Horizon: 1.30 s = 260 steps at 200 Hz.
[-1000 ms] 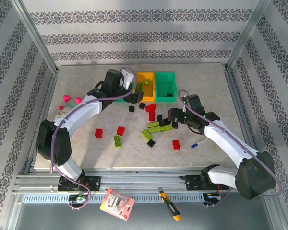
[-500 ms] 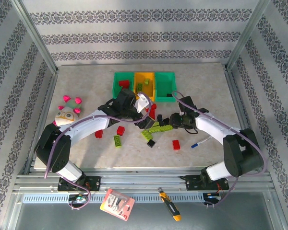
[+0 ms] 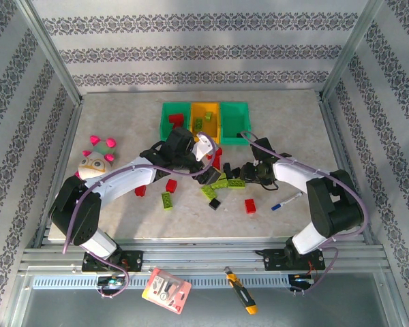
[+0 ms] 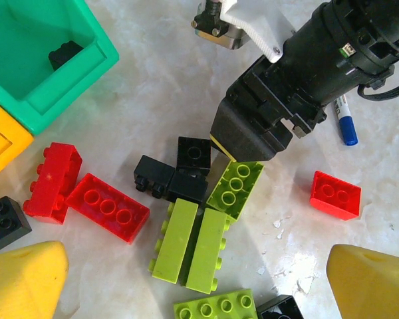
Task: Sort the legos into containers by color
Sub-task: Pick up the lego from the middle-right of the table, then place the lego in the container.
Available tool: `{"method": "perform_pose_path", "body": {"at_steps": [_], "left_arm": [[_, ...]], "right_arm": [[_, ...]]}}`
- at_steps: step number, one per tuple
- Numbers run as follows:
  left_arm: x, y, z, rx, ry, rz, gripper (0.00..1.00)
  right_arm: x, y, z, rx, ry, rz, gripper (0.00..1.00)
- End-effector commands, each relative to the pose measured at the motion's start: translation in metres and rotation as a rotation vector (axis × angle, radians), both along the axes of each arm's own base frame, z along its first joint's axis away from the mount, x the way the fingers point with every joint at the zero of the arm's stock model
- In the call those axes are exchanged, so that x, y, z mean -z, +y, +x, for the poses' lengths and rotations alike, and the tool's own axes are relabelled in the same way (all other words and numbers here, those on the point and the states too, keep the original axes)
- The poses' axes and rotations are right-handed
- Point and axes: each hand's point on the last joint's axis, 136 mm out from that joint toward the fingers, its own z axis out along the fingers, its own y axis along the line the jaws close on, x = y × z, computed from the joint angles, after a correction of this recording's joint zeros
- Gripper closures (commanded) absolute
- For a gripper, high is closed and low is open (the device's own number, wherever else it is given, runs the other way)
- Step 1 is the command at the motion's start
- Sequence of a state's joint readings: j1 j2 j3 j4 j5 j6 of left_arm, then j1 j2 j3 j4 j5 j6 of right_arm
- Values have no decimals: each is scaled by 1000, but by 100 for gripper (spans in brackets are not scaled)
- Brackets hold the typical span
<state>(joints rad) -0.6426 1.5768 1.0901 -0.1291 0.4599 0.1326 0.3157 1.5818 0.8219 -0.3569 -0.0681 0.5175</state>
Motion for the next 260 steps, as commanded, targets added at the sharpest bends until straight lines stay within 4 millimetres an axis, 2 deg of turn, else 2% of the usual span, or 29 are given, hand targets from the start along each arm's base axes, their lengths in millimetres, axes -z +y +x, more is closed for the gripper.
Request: {"method": "perform_pose_path", "body": {"at_steps": [1,62,88,122,145,167,184,185,190,226,260], "left_arm": [[-11,-8,-7,44,-49,-23,1],[-12,-8,-7,46,-51,-25,1],[-14,-5,-8,29,-56,-29,1],[-17,8,-10,-55,-71,-70,1],[-19,15,-9,-137,-69,-130,1],[-16,20,-10,-185,-41,-162,1],[-16,25,-11,-217,-37,-177,1],[-16,25,-11,-218,-37,-178,1],[-16,27,-11,-229,-39,-181,1],[-13,39,-14,-267,-48,-158,1],[-11,44,-16,-284,-43,-147,1]], "right_arm": [[3,-7,-1,1,30,-27,47],[-5,-14,0,19,19,-60,66],[-27,-14,4,16,-35,-55,69],[-67,-7,22,-5,-155,-21,73],[-95,6,51,-21,-244,18,74],[-116,16,90,-40,-318,14,74],[-119,20,121,-42,-350,-11,75],[-124,20,124,-42,-364,-10,75],[-126,21,133,-39,-376,-14,75],[-121,26,185,-35,-402,-40,75],[-108,26,211,-31,-395,-56,73]]}}
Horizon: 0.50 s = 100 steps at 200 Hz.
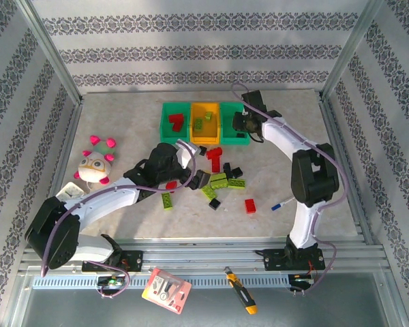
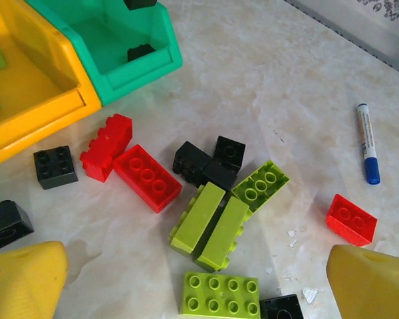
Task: Sort the legos into containers by color
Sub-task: Place the lego in the container.
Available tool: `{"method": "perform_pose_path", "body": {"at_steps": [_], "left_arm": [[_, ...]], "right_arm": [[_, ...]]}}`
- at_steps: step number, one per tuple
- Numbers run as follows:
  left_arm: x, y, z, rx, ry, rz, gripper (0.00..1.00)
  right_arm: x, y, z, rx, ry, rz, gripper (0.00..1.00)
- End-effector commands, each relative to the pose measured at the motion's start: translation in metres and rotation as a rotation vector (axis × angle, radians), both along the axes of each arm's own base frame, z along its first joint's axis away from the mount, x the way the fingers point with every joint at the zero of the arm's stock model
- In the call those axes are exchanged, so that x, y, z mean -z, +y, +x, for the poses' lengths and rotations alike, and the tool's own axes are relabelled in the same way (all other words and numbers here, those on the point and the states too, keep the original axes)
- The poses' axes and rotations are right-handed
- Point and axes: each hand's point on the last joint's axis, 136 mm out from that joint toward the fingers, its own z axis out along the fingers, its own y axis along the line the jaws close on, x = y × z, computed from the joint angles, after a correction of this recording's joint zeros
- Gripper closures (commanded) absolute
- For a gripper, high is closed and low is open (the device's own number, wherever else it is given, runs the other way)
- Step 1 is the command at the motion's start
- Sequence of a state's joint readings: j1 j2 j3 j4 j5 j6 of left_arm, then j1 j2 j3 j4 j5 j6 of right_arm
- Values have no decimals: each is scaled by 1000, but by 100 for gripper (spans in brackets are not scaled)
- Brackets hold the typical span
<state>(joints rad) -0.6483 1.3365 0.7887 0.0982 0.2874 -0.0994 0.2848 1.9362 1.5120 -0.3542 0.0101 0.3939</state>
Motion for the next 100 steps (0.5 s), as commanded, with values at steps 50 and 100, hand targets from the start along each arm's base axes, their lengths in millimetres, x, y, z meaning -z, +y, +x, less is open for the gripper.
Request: {"method": "perform_pose_path", "body": {"at_steps": [50,100], "left_arm": [[-7,4,2,-58,-6,-19,1],[16,47,13,-306,155,68,1]], "right_arm": [[-19,-2,21,-21,-60,-20,57],[-64,10,-14,-126,-156,49,30]]}}
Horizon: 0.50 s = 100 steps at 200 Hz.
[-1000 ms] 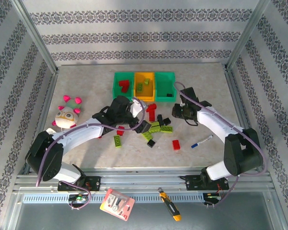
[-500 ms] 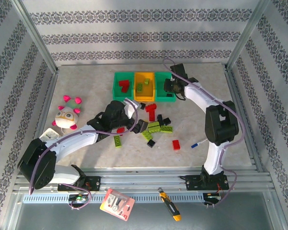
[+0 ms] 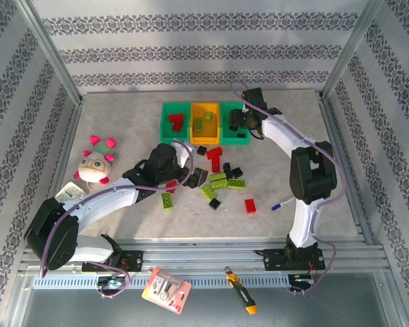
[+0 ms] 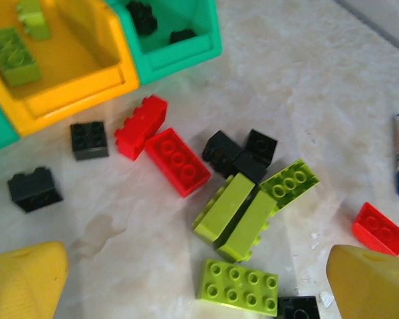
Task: Sort the legos into containers by color
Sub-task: Place the lego in the container, then pick up the lego from the bottom-left of the table.
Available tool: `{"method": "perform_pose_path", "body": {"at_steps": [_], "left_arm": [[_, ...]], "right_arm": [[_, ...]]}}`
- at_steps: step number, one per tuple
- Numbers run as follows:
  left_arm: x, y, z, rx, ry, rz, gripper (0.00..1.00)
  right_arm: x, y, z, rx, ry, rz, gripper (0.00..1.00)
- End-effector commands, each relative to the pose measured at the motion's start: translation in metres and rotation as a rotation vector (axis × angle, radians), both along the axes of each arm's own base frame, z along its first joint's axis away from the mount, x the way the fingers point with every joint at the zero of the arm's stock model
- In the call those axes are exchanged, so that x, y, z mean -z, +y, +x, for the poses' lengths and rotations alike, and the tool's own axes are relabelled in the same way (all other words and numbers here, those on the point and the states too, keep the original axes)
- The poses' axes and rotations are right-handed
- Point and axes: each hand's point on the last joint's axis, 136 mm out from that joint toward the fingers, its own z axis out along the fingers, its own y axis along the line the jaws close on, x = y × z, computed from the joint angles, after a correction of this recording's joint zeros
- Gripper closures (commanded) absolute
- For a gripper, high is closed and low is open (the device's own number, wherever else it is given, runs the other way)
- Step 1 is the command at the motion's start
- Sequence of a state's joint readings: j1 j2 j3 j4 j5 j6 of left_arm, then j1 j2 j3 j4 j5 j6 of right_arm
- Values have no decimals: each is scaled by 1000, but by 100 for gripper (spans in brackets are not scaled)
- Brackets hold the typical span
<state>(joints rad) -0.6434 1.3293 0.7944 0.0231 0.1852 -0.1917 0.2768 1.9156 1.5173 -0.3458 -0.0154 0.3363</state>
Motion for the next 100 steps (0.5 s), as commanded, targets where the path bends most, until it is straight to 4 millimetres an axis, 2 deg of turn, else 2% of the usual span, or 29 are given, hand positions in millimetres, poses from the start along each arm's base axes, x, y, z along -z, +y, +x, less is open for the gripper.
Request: {"method": "perform_pose_path", "body": {"at_steps": [1,24,54,80,100], "left_arm": [[5,28,6,-170,84,40,1],[17,58,6,-299,145,93,1],[38,104,-6,-454,270,205,1],[54,140,-25,-524,394,303,0],[70,162,-41,-559,501,336,1]], "right_arm": [[-51,10,-17,-79,-119,60,29],[-68,30,-46,-220,-193,76,21],[-85,71,-101,-497,-292,80,12],[-86,105,-154,-693,-289,152,14],[-81,123,-179,-760,-265,189,12]]}}
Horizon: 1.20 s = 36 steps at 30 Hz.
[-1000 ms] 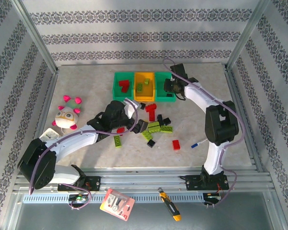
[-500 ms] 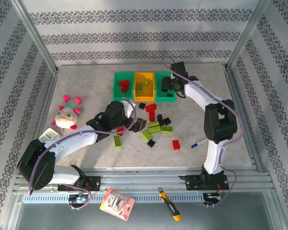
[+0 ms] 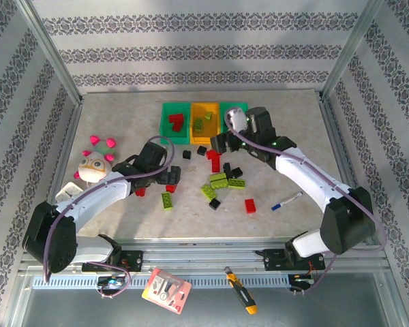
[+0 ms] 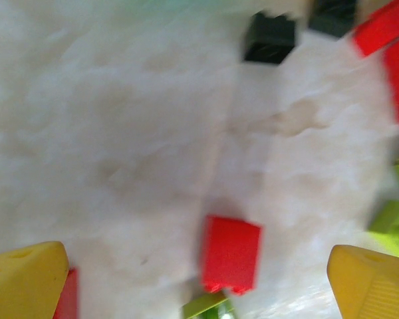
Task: Sort the legos into containers by color
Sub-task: Pick up the lego from the bottom-left of the table.
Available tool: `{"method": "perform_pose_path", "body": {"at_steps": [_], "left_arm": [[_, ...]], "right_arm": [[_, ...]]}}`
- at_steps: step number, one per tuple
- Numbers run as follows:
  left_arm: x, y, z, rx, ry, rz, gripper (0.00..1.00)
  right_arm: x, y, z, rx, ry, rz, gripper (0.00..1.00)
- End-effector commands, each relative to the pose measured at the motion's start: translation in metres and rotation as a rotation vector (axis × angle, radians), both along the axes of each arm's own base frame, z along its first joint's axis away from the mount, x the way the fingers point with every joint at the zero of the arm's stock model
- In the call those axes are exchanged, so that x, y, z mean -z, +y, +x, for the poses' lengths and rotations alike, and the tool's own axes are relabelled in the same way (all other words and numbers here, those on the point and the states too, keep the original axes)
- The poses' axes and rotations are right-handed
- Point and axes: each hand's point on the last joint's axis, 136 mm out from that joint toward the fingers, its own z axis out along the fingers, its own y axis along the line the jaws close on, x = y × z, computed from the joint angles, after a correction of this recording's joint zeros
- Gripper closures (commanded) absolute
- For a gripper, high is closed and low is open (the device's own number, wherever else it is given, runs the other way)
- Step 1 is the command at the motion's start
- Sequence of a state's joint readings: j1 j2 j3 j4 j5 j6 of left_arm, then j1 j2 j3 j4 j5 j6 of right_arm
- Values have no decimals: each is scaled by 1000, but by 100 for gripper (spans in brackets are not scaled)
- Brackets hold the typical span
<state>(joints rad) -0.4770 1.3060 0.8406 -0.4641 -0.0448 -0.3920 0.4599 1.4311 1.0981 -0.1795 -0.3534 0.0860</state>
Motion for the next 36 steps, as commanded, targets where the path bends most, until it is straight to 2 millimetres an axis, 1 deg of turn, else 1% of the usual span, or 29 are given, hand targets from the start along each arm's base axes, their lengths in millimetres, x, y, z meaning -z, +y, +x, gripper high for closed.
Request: {"method": "perform_pose_path", "body": {"at_steps": [1,4,7,9,13,15,16,17,21,22,25,27,31,32,36], "left_arm": [[16,39,-32,-102,173,69,1],[29,56,-44,-152,272,72,3],[39,67,-51,-174,345,99,5],[45,69,-52,-163,372,105,6],[50,69,-52,-156,393,108,8],[57,70,-52,-152,421,110,10],[65,71,-50,-145,437,115,15],[68,70,-46,-141,436,113,21],[73,74,-44,-149,440,116,33],[74,75,-44,-152,444,119,37],[75,77,-45,-156,446,125,50],[74,77,-45,-157,442,123,56],[65,78,-41,-161,417,122,70],[62,78,-40,-160,411,121,72],[43,76,-32,-149,381,119,73]], "right_arm": [[-3,26,-35,-168,-17,43,12],[5,39,-52,-208,8,51,11],[10,46,-59,-218,22,56,11],[12,48,-60,-219,25,60,11],[12,50,-60,-223,22,58,11],[10,51,-59,-232,13,58,11],[8,52,-58,-235,2,53,11],[8,51,-56,-231,-4,46,11],[7,49,-55,-217,-4,41,11],[8,49,-55,-217,-3,40,11],[7,48,-55,-213,-3,42,11],[5,48,-56,-214,-8,45,11],[0,48,-57,-222,-19,49,11],[-2,49,-57,-225,-23,50,11],[-12,50,-57,-235,-43,61,11]]}}
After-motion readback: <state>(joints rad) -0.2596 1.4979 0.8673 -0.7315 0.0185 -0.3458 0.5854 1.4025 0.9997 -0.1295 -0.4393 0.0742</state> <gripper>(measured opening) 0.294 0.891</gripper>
